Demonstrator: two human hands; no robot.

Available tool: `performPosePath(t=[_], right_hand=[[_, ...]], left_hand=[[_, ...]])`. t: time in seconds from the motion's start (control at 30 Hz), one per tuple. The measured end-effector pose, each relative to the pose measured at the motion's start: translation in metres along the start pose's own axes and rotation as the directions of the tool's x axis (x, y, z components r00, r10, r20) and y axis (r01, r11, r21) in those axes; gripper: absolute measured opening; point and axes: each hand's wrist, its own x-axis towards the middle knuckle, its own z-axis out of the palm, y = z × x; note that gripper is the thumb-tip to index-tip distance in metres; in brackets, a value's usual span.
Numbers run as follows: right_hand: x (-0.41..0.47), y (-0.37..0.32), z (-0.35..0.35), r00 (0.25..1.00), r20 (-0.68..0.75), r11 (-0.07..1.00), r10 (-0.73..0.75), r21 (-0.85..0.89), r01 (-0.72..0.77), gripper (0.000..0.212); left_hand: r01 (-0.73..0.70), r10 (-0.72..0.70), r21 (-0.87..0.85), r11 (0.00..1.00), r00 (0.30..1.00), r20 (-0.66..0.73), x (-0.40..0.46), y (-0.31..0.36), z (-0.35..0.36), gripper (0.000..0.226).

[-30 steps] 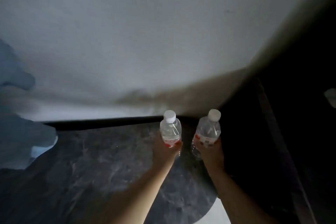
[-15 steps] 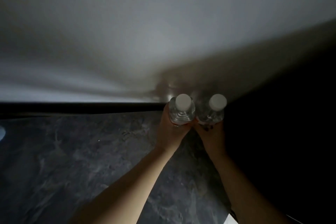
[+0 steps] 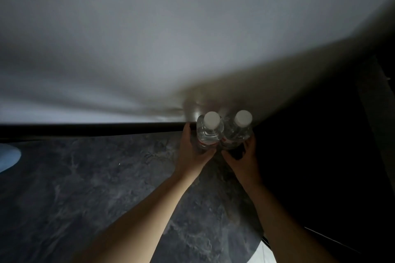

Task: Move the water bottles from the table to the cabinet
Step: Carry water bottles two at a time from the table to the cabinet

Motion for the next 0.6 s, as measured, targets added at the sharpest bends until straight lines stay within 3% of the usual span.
performPosePath(t=[0.1, 0.23, 0.37, 0.47, 0.6], right_hand=[[-0.011, -0.011, -0.007, 0.999, -0.028, 1.0, 0.016, -0.023, -0.017, 0.099], [-0.027, -0.045, -0.017, 0.998, -0.061, 0.997, 0.033, -0.065, -0.037, 0.101], [-0.048, -0.088, -0.033, 0.999, -0.045, 0.991, 0.002, -0.133, -0.008, 0.091], [-0.062, -0.123, -0.048, 1.0, -0.01, 0.958, -0.001, -0.287, -0.002, 0.076], [-0.072, -0.173, -0.066, 0.993, 0.089, 0.814, 0.075, -0.581, -0.009, 0.055]], left_hand=[[0.124, -0.121, 0.148, 0.981, 0.992, -0.027, -0.014, 0.012, -0.014, 0.103], [0.095, -0.087, 0.259, 0.961, 0.995, -0.041, -0.031, 0.047, -0.03, 0.106], [0.003, -0.032, 0.473, 0.881, 0.998, 0.053, -0.045, 0.098, -0.043, 0.08], [-0.093, -0.007, 0.606, 0.79, 0.987, 0.161, -0.055, 0.14, -0.05, 0.058], [-0.216, -0.028, 0.758, 0.615, 0.955, 0.295, -0.065, 0.198, -0.056, 0.055]])
